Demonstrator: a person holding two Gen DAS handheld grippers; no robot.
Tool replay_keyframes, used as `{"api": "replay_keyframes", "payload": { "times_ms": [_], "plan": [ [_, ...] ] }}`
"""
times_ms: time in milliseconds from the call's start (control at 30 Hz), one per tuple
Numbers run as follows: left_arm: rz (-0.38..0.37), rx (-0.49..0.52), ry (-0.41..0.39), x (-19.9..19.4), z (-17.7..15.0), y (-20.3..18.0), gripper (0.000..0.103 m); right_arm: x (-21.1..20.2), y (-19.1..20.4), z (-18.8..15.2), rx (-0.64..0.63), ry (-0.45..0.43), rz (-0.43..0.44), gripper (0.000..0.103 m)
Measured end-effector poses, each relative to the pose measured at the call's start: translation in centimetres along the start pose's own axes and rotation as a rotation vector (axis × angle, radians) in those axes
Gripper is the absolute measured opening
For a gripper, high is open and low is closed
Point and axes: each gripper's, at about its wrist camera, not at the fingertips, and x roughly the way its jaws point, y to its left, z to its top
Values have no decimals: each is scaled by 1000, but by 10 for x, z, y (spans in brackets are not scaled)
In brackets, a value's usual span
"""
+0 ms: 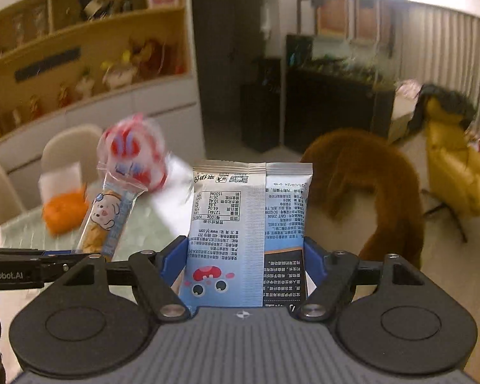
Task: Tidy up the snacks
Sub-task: 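Lift both held packets and carry them over the pink box, then lower both packets into the pink box and open both tools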
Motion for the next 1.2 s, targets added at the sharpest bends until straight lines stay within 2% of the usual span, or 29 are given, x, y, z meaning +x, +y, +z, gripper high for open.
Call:
{"api": "replay_keyframes", "payload": {
  "times_ms": [133,200,267,333,433,567,633,700,800,867,1033,1100,1200],
  "plan": [
    [-50,-34,23,51,24,3,36,13,-12,22,7,-25,-13,76],
    [-55,-79,101,93,26,17,38,22,-17,23,0,-14,-16,76],
    [-14,-109,153,124,18,34,38,34,-23,20,-1,10,-19,76],
    [37,-137,154,137,8,50,38,46,-30,16,11,38,-16,77],
    [70,-199,150,134,-9,70,38,74,-34,8,37,92,-14,77],
    [160,-207,178,121,-38,85,38,125,-28,-5,100,189,27,77],
    [177,-225,197,115,-53,89,38,151,-20,-15,117,224,38,78],
    [189,-241,214,113,-66,89,38,178,-11,-25,118,261,44,83],
    [205,-218,224,106,-80,87,38,219,-6,-42,129,371,17,85],
    [218,-187,227,99,-84,86,38,225,-8,-49,167,409,17,85],
    [230,-194,240,95,-104,92,38,203,-14,-49,252,337,117,85],
    [232,-206,242,93,-109,93,38,200,-16,-47,244,321,96,86],
    [225,-203,244,91,-114,91,38,210,-14,-45,213,388,48,86]
  ]
}}
